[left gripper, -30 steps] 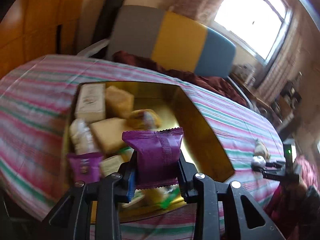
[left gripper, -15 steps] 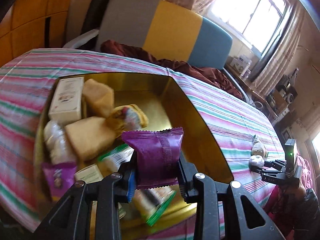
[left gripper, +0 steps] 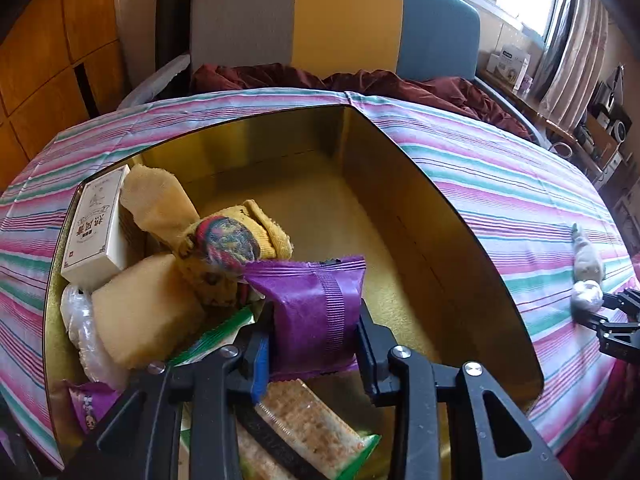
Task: Organize objects
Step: 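Lower the purple packet into the gold tin and open the left gripper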
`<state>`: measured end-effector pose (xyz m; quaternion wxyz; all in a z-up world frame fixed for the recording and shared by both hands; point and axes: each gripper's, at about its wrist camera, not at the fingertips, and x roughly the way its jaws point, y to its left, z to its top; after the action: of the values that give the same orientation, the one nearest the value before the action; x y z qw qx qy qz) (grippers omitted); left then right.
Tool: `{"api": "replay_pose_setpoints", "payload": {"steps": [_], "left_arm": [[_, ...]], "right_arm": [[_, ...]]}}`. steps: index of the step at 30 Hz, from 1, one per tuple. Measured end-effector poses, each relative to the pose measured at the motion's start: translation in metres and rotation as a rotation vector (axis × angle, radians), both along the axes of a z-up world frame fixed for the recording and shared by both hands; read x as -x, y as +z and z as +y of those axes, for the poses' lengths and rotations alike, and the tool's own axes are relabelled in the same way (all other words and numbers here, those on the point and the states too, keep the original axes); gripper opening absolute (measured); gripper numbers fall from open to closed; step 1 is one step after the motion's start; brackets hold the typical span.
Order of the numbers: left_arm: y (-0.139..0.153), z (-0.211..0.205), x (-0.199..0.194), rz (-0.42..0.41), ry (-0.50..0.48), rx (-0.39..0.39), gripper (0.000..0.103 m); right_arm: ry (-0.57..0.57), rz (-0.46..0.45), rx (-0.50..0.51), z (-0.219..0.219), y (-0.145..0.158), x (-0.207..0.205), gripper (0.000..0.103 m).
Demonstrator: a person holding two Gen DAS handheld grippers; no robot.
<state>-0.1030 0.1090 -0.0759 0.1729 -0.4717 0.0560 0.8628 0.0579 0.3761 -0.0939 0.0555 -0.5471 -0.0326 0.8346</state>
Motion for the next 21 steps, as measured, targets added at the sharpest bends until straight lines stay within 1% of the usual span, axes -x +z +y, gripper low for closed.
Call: {"api": "replay_pose_setpoints", "payload": {"steps": [3, 11, 21], "left_arm": [[0.001, 0.001, -0.002, 0.015, -0.002, 0.003, 0.039], [0.009, -0.002, -0.013, 0.059, 0.002, 0.011, 0.039], [0.040, -0.013, -0.034, 0.143, 0.016, -0.030, 0.040]], "right_arm": [[0.000, 0.000, 0.002, 0.001, 0.000, 0.000, 0.055], [0.000, 0.000, 0.002, 0.001, 0.000, 0.000, 0.055], [0.001, 0.001, 0.000, 0.001, 0.000, 0.001, 0.055]]}}
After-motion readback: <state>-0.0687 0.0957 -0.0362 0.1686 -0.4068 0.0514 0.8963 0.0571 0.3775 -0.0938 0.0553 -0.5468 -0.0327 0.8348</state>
